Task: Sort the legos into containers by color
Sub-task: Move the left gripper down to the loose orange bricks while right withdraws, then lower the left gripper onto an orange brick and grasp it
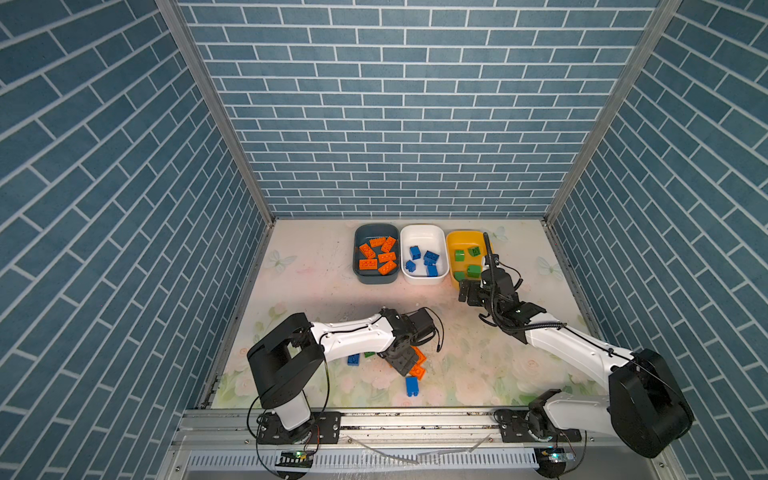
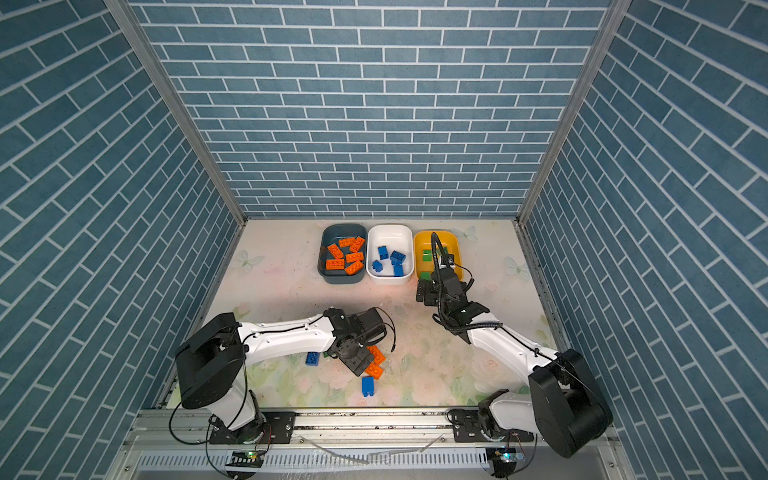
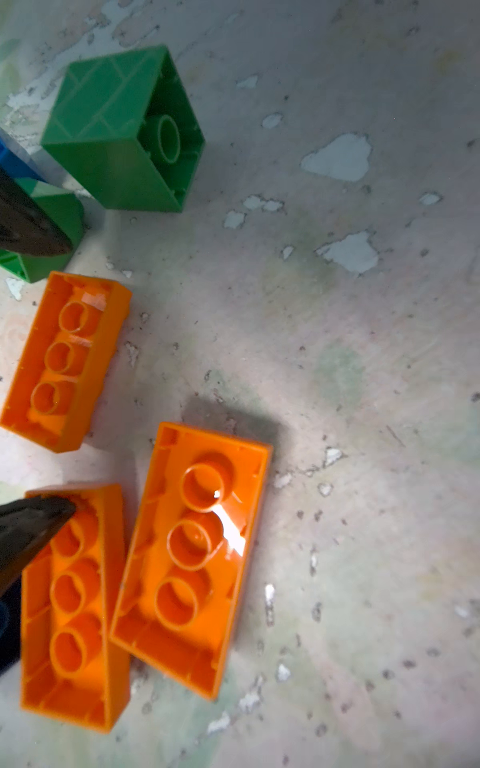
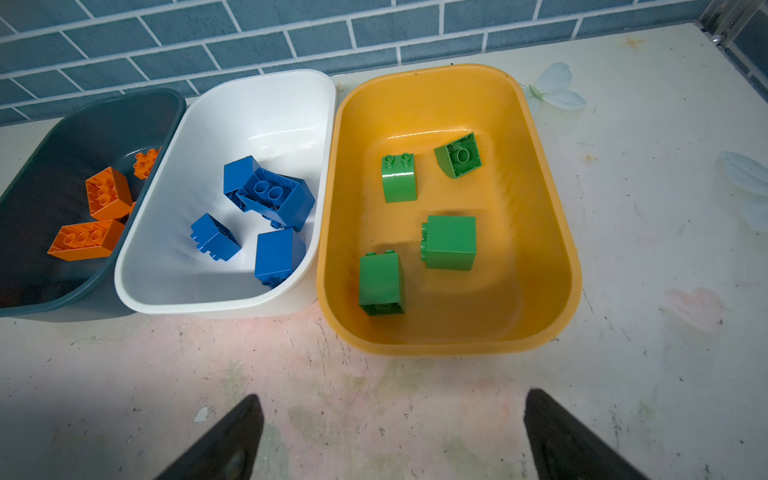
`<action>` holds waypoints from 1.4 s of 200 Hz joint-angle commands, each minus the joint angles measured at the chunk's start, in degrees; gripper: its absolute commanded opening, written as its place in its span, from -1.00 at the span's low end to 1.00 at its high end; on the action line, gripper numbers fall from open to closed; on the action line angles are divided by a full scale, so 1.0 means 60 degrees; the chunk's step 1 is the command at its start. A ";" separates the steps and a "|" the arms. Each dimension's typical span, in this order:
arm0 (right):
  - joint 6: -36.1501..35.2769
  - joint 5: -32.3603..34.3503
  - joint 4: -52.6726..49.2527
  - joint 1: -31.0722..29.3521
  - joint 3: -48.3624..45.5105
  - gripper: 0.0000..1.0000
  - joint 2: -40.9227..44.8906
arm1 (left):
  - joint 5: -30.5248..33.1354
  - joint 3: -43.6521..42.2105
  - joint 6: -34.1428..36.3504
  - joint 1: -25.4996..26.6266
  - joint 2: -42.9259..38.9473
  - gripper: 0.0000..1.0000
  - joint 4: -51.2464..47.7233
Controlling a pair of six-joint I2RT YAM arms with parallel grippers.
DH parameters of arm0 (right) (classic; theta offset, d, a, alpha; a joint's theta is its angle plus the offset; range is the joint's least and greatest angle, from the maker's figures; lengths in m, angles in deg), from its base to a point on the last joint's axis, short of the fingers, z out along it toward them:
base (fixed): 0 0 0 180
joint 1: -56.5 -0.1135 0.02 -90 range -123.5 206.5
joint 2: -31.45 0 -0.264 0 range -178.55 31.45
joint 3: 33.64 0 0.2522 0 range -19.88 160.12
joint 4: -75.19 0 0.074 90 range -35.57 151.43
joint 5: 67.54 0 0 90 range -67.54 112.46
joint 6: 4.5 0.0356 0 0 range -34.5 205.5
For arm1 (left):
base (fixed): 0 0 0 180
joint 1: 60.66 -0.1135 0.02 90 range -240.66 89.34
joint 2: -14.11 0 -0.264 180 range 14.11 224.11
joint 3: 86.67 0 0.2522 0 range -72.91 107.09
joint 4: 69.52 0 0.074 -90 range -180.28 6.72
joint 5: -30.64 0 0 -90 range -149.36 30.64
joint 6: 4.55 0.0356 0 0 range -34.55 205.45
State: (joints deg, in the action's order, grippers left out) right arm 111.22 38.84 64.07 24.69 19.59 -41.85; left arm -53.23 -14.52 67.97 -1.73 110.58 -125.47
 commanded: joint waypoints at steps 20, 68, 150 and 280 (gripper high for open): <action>0.0240 0.0269 -0.0234 0.0013 0.0286 0.95 0.0205 | -0.0306 -0.0165 0.0317 -0.0173 0.0460 0.81 0.0252; 0.0255 0.0214 -0.0312 0.0013 0.0402 0.94 0.0146 | -0.0525 -0.0224 0.0508 -0.0190 0.0696 0.72 0.0128; 0.0270 0.0182 -0.0366 0.0014 0.0428 0.93 0.0146 | -0.0775 -0.0420 0.0952 -0.0620 -0.0792 0.84 -0.0131; 0.0214 0.0361 -0.0556 0.0013 0.0372 0.93 0.0263 | -0.0951 -0.0079 0.1009 -0.0829 0.0777 0.67 -0.0149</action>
State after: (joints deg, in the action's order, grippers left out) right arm 111.22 39.80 61.84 24.69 19.61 -41.26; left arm -58.98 -14.19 73.61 -6.45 111.97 -127.00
